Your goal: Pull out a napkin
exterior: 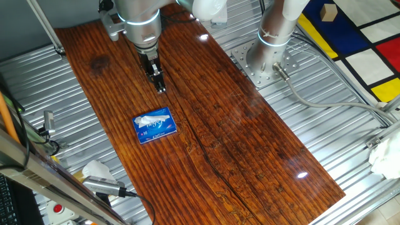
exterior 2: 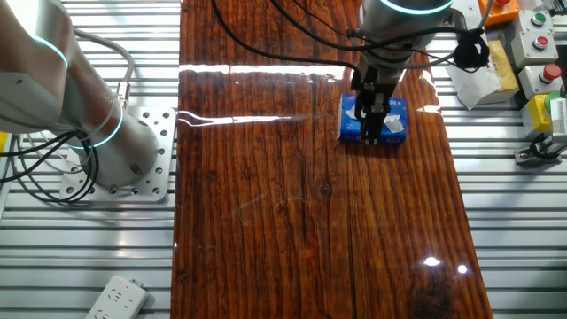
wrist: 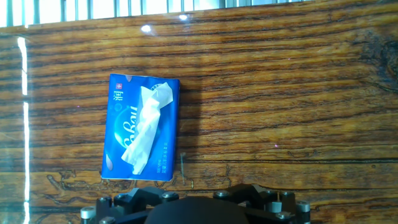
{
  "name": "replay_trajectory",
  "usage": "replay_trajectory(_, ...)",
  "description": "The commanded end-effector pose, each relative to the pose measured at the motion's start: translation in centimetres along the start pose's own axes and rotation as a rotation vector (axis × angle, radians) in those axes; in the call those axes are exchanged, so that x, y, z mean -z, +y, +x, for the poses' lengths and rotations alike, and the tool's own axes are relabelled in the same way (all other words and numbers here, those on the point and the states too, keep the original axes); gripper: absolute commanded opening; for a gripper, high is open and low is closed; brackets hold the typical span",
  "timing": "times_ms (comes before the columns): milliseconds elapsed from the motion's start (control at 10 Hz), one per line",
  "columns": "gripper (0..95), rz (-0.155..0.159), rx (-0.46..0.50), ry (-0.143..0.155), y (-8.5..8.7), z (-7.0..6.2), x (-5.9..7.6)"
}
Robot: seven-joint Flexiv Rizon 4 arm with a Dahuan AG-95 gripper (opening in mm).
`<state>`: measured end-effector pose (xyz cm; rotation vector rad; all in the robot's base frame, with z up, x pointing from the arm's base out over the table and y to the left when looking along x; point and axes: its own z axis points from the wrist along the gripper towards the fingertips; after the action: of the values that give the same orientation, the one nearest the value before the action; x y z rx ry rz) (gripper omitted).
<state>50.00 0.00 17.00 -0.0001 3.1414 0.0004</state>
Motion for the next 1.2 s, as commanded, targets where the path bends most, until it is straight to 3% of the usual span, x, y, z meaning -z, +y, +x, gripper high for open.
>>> replay_trajectory(100,57.0,-0.096,-0.094,-0.023,0.00,0.00,0.00)
replay_trajectory(700,57.0,-0.084,-0.099,-0.011,0.14,0.07,0.17)
replay_trajectory(900,57.0,-0.066,-0.096,-0.015,0.16,0.00,0.22)
replay_trajectory(1200,57.0,-0.062,-0.102,-0.015,0.58,-0.93,0.33)
